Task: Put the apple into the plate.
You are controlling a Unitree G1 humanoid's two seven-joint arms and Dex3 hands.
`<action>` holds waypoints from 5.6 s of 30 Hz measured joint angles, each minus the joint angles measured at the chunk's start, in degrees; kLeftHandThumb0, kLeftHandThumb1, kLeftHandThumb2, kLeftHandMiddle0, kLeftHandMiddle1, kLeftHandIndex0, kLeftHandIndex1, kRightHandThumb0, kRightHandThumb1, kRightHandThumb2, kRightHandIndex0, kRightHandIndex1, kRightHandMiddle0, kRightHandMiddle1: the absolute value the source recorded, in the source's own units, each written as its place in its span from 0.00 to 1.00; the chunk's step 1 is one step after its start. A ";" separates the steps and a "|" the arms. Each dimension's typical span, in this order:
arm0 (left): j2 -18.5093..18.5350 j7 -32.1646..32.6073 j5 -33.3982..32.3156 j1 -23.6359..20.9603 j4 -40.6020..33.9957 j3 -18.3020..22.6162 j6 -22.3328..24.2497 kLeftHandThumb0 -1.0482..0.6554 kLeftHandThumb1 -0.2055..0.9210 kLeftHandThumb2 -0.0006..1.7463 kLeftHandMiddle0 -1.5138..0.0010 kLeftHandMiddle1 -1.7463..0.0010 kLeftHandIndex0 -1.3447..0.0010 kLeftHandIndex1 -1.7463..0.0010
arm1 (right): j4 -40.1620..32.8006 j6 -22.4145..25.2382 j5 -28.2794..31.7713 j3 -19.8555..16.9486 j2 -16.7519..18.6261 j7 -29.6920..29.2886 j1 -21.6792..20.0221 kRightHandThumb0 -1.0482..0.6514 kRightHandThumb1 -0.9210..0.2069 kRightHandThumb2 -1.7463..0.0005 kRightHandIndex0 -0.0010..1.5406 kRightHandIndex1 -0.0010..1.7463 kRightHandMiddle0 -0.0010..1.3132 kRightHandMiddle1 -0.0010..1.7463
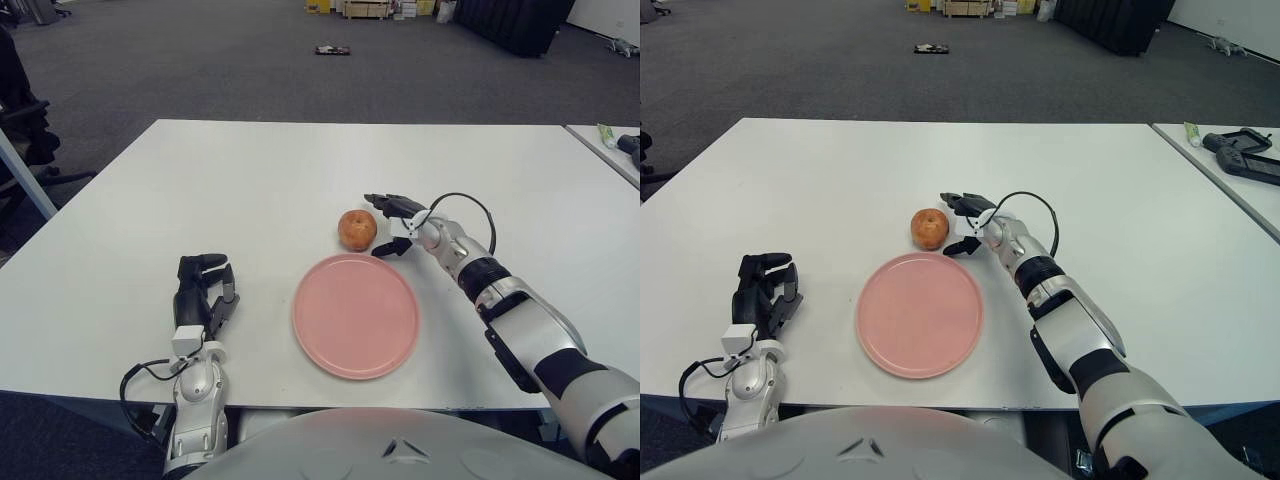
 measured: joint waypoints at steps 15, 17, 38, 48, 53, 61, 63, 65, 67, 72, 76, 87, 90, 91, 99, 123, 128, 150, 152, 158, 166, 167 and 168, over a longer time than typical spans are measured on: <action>-0.21 0.00 -0.15 0.57 -0.32 -0.07 0.21 0.41 0.95 0.35 0.72 0.11 0.83 0.00 | 6.90 1.19 -0.57 1.41 5.52 -3.39 -3.44 0.00 0.26 0.67 0.00 0.00 0.00 0.00; -0.26 0.01 -0.13 0.61 -0.36 -0.08 0.14 0.41 0.94 0.36 0.71 0.12 0.83 0.00 | 7.11 1.12 -0.58 1.53 5.96 -3.75 -3.53 0.00 0.26 0.67 0.00 0.00 0.00 0.00; -0.60 0.13 0.46 1.22 -1.37 -0.25 0.60 0.41 0.93 0.37 0.72 0.11 0.82 0.00 | 6.97 0.14 -0.52 2.57 6.98 -2.20 -4.16 0.03 0.31 0.65 0.00 0.00 0.00 0.00; -0.57 0.12 0.51 1.18 -1.14 -0.31 0.13 0.41 0.92 0.38 0.72 0.12 0.82 0.00 | 5.52 1.56 -0.45 2.39 7.34 -1.25 -4.16 0.08 0.38 0.57 0.01 0.00 0.00 0.00; -0.58 0.13 0.50 1.16 -1.09 -0.28 0.22 0.41 0.93 0.36 0.72 0.13 0.82 0.00 | 5.08 2.86 -0.24 1.78 8.06 -1.89 -4.19 0.12 0.43 0.53 0.00 0.41 0.00 0.48; -0.63 0.14 0.49 1.16 -1.16 -0.23 0.78 0.41 0.95 0.35 0.73 0.12 0.83 0.00 | 5.94 3.11 0.78 0.02 9.35 -6.13 -4.63 0.28 0.56 0.39 0.08 0.92 0.14 0.96; -0.66 0.14 0.49 1.15 -1.17 -0.22 0.79 0.41 0.96 0.34 0.73 0.12 0.84 0.00 | 6.10 2.37 1.50 -0.64 9.49 -6.76 -4.75 0.32 0.53 0.35 0.16 0.97 0.26 0.98; -0.66 0.14 0.50 1.15 -1.17 -0.21 0.79 0.41 0.96 0.34 0.73 0.11 0.84 0.00 | 6.30 1.52 1.85 -1.09 9.60 -7.08 -4.87 0.39 0.53 0.33 0.23 0.95 0.31 0.99; -0.68 0.13 0.49 1.15 -1.16 -0.21 0.77 0.41 0.96 0.34 0.73 0.11 0.84 0.00 | 6.61 1.02 2.03 -1.42 9.67 -7.31 -4.97 0.52 0.59 0.27 0.39 0.89 0.37 1.00; -0.64 0.12 0.48 1.14 -0.92 -0.21 0.30 0.41 0.96 0.34 0.73 0.11 0.84 0.00 | 7.05 -0.24 3.63 -2.60 10.07 -7.24 -4.99 0.60 0.67 0.18 0.50 0.89 0.40 1.00; -0.63 0.12 0.49 1.12 -0.80 -0.21 0.16 0.41 0.96 0.34 0.73 0.12 0.84 0.00 | 7.30 -0.49 4.41 -3.26 10.32 -7.17 -4.99 0.61 0.69 0.16 0.52 0.91 0.39 1.00; -0.90 0.14 0.50 1.06 -0.88 -0.20 0.36 0.41 0.97 0.33 0.73 0.11 0.84 0.00 | 7.92 -0.27 6.11 -4.66 10.46 -7.05 -4.99 0.61 0.70 0.13 0.52 0.96 0.39 1.00; -0.88 0.14 0.50 0.97 -0.85 -0.16 0.36 0.41 0.96 0.34 0.73 0.11 0.84 0.00 | 8.09 -0.27 6.20 -4.87 10.47 -7.07 -4.99 0.61 0.71 0.12 0.52 0.96 0.39 1.00; -0.88 0.14 0.50 0.95 -0.83 -0.14 0.33 0.41 0.96 0.34 0.73 0.11 0.84 0.00 | 8.12 -0.27 6.22 -4.90 10.47 -7.08 -4.99 0.61 0.71 0.12 0.52 0.96 0.39 1.00; -0.75 0.13 0.50 0.78 -0.44 -0.04 -0.14 0.41 0.95 0.35 0.72 0.12 0.83 0.00 | 8.41 -0.42 6.30 -5.12 10.49 -7.23 -4.99 0.61 0.71 0.12 0.51 0.98 0.39 1.00; -0.24 0.09 0.47 0.18 0.10 0.04 -0.29 0.41 0.93 0.36 0.72 0.12 0.82 0.00 | 2.74 -3.04 8.06 -7.07 7.91 -6.30 -3.62 0.61 0.82 0.03 0.57 1.00 0.46 1.00; -0.03 0.09 0.47 -0.13 0.10 0.05 0.28 0.41 0.95 0.35 0.73 0.12 0.83 0.00 | -5.63 -3.85 8.93 -7.83 5.79 -4.63 -1.13 0.61 0.80 0.04 0.56 1.00 0.44 1.00; 0.57 0.08 0.30 -2.04 2.25 0.49 -0.45 0.41 0.99 0.31 0.74 0.11 0.85 0.00 | -56.91 4.55 17.93 -11.97 -2.03 12.59 22.20 0.61 0.78 0.06 0.53 1.00 0.44 1.00; 0.65 0.08 0.29 -2.36 2.53 0.53 -0.38 0.41 0.99 0.31 0.75 0.12 0.85 0.00 | -60.83 5.13 19.54 -12.58 -3.07 14.21 24.05 0.61 0.79 0.05 0.54 1.00 0.45 1.00; 0.97 0.09 0.39 -2.66 3.04 0.62 -0.38 0.41 0.98 0.32 0.73 0.11 0.84 0.00 | -65.67 6.07 22.26 -13.76 -4.89 17.17 26.42 0.61 0.82 0.03 0.55 1.00 0.47 1.00; 1.10 0.09 0.48 -3.12 3.40 0.41 -0.73 0.41 0.94 0.36 0.70 0.13 0.83 0.00 | -65.29 5.52 23.07 -13.91 -5.09 17.93 26.43 0.61 0.83 0.05 0.56 1.00 0.51 0.95; 1.10 0.09 0.49 -3.16 3.46 0.40 -0.86 0.41 0.93 0.36 0.69 0.14 0.82 0.00 | -64.73 5.01 22.97 -13.89 -5.04 17.77 26.27 0.61 0.81 0.06 0.55 1.00 0.50 0.95; 1.11 0.09 0.50 -3.20 3.50 0.39 -0.93 0.41 0.93 0.37 0.69 0.14 0.82 0.00 | -64.04 4.61 22.74 -13.87 -4.97 17.50 26.03 0.61 0.76 0.10 0.51 1.00 0.48 0.94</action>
